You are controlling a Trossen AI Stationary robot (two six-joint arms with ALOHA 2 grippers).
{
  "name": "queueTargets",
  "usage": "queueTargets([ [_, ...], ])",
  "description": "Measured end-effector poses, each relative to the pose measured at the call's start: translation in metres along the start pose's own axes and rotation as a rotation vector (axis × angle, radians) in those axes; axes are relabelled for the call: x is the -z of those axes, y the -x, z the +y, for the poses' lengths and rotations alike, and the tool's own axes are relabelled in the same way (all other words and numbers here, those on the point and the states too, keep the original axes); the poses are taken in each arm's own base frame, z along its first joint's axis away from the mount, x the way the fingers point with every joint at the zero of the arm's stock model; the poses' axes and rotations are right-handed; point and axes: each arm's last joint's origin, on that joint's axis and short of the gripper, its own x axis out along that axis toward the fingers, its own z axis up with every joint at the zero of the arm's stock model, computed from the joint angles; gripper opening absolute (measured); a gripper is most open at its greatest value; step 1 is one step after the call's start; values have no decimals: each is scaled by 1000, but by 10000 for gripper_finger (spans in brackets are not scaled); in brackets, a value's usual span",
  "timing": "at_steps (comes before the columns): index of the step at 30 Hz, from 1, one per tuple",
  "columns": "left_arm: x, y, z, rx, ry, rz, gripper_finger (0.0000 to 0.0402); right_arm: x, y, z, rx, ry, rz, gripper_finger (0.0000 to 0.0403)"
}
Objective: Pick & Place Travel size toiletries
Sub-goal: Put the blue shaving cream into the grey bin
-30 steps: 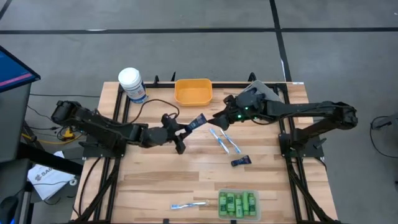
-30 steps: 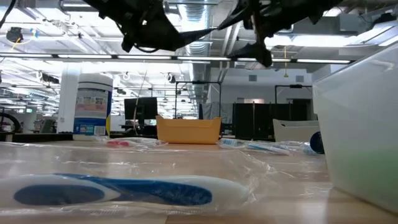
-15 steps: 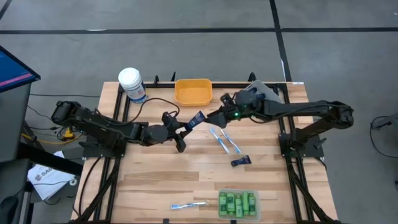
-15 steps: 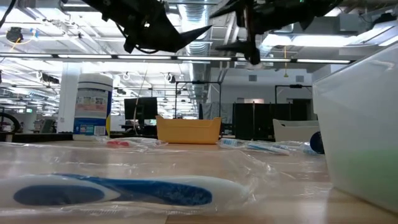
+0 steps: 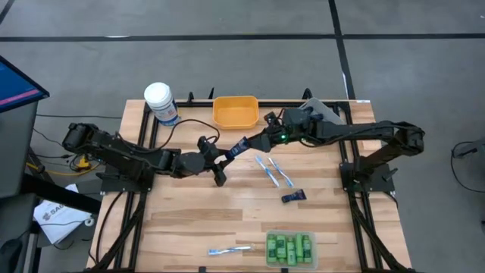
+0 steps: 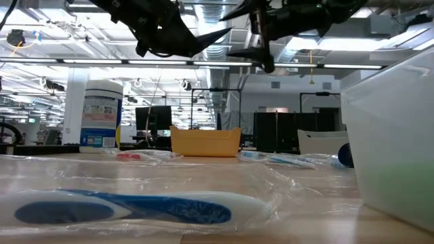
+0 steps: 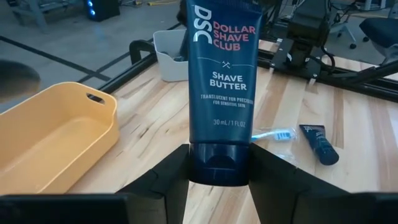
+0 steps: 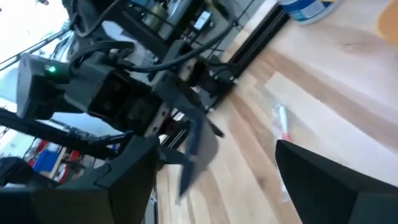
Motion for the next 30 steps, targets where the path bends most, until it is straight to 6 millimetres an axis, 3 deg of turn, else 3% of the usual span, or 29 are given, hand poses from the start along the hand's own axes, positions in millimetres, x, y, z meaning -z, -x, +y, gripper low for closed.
queueTargets([
  [4,0,0,0,0,0,0,140,-1,-14,7,-16,26,19,293],
  [8,0,0,0,0,1,1,140,-6,-14,16,-14,70,31,252],
  [21,1,0,0,0,0,5,140,-10,-10,12,5,85,49,12],
  [30,1,0,0,6,-6,9,146,-12,-9,8,27,88,57,4],
])
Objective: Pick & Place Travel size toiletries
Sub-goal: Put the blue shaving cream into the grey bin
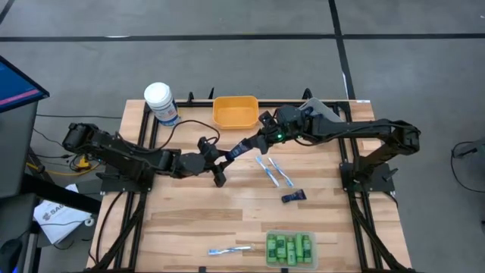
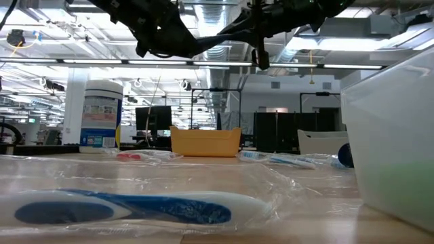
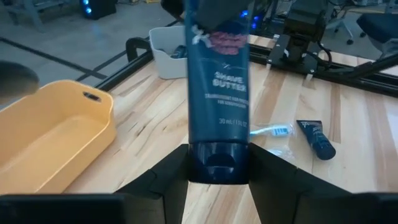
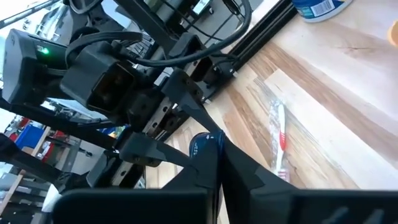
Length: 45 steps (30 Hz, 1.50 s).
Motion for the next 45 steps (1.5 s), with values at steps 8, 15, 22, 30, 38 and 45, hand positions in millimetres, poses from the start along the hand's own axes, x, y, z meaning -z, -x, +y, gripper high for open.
queueTargets([
  [8,0,0,-2,58,-37,13,215,-16,21,-12,62,7,-33,1],
  [15,4,0,-1,64,5,54,265,-26,77,-29,415,83,-70,0],
  [22,11,0,1,49,49,89,253,-12,138,-58,1054,108,53,0],
  [30,12,0,1,49,54,88,238,0,154,-93,1492,97,316,0],
  [38,12,0,1,45,126,89,237,2,138,-130,1588,101,521,0],
  [45,12,0,0,63,184,98,237,6,125,-148,1588,131,661,8],
])
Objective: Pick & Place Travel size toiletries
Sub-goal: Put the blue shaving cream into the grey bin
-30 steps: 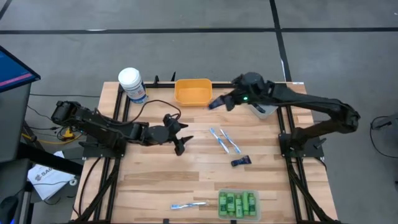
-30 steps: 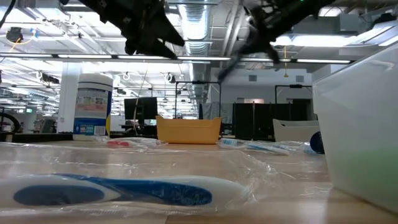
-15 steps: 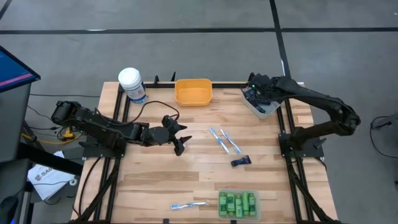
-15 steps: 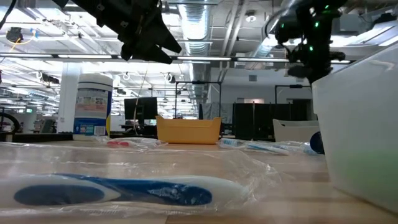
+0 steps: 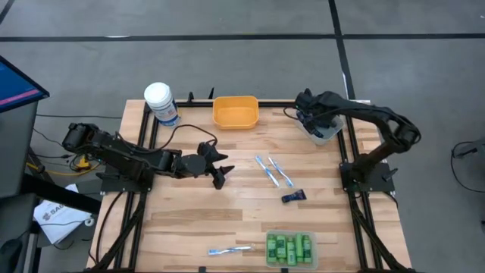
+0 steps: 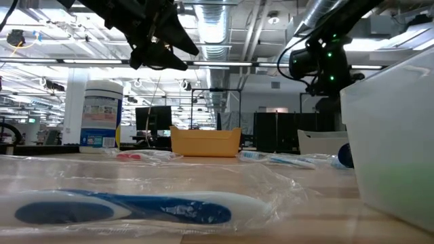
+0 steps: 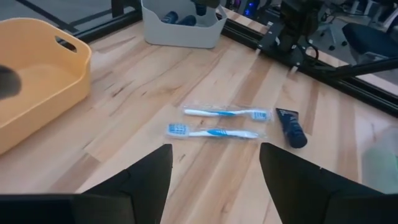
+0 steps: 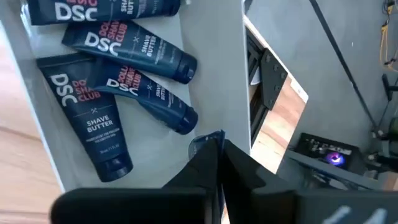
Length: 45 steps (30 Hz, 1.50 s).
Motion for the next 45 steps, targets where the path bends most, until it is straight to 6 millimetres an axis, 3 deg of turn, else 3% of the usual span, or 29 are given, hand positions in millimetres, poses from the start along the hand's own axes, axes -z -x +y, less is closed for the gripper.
queueTargets([
  [4,0,0,-1,9,20,3,237,0,1,1,-13,15,-8,52],
  [10,0,0,-1,9,27,3,237,6,13,-3,-133,31,-33,159],
  [14,0,0,-1,9,27,4,237,20,40,-3,-400,67,-95,231],
  [17,0,0,-1,9,27,4,237,37,65,1,-548,170,-181,259],
  [25,0,0,-1,9,27,4,237,96,125,36,-743,591,-396,260],
  [32,0,0,-1,10,25,4,237,138,147,82,-755,879,-421,260],
  [36,1,0,-1,14,24,7,237,151,145,110,-757,972,-445,260],
  [45,2,0,-3,76,23,45,237,174,106,146,-793,1022,-450,260],
])
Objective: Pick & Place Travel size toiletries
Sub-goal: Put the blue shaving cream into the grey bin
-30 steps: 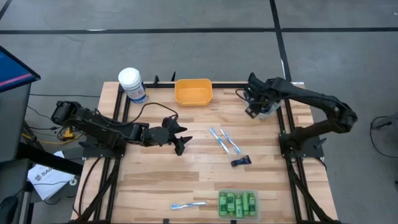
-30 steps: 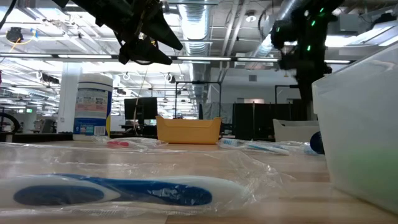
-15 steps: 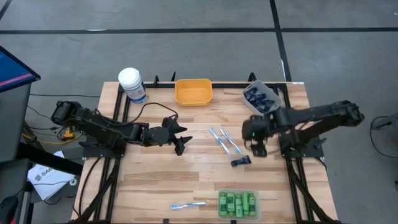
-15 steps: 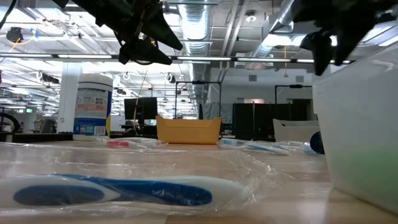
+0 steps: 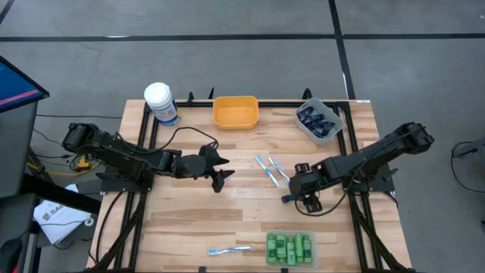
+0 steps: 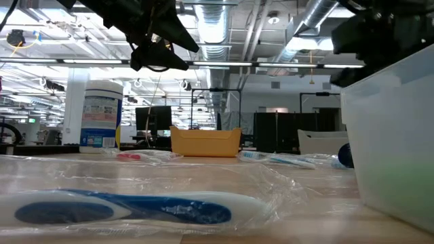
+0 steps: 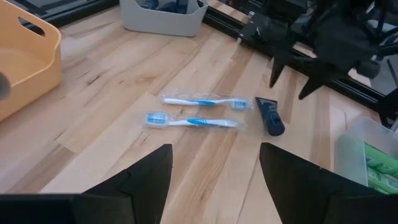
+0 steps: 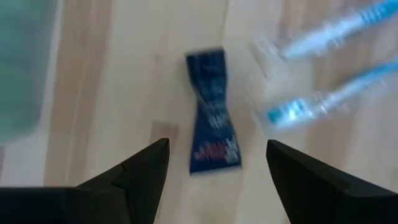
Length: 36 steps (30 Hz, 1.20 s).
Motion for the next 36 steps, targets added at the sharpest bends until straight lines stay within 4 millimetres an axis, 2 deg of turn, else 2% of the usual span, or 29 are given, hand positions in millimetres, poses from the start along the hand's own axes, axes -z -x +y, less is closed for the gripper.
queueTargets([
  [10,0,0,0,14,-3,9,237,21,-34,-2,-10,-46,-52,260],
  [20,0,0,0,14,1,9,237,37,-52,-6,4,-64,-68,260],
  [26,0,0,0,15,4,8,237,39,-59,-6,19,-77,-73,254],
  [30,0,0,0,14,4,8,237,39,-68,-5,26,-86,-28,216],
  [36,0,0,0,14,5,7,237,36,-68,-3,24,-87,-30,121],
])
